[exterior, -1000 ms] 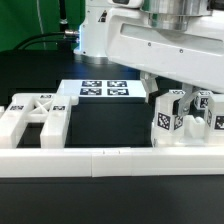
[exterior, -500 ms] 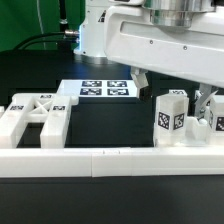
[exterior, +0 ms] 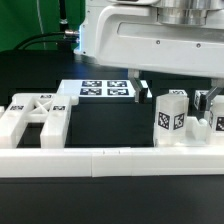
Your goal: Assemble chair
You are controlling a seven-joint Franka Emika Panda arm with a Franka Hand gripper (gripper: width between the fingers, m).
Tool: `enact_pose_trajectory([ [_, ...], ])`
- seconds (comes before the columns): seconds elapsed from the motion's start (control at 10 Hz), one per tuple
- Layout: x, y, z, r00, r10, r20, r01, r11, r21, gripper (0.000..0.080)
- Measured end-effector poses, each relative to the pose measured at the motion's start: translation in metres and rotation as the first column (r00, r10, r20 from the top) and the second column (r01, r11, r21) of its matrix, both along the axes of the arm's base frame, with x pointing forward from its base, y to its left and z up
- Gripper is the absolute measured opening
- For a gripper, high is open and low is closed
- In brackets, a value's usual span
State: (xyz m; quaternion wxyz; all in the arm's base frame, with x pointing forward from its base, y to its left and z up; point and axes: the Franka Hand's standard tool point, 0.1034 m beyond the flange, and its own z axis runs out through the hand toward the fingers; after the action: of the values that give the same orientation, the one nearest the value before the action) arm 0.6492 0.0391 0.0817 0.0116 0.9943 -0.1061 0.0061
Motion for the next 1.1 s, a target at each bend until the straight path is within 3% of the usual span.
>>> enact_pose_trajectory([
  [0.3,-0.0019,0.0052,-0.0016,0.956,0.292,-0.012,-0.292,0.956,-0.002,0.0649],
  [0.8,-0.0038,0.003,-0.0035,0.833,0.553,-0.028,-0.553,0.833,-0.005,0.0649],
  [1.0,-0.0039,0.0018,-0.0039,0.791,0.611,-0.031,-0.611,0.791,-0.004,0.0392],
  [1.1,-0.0039,0.0018,-0.0039,0.795,0.606,-0.03,-0.606,0.795,-0.004,0.0392],
])
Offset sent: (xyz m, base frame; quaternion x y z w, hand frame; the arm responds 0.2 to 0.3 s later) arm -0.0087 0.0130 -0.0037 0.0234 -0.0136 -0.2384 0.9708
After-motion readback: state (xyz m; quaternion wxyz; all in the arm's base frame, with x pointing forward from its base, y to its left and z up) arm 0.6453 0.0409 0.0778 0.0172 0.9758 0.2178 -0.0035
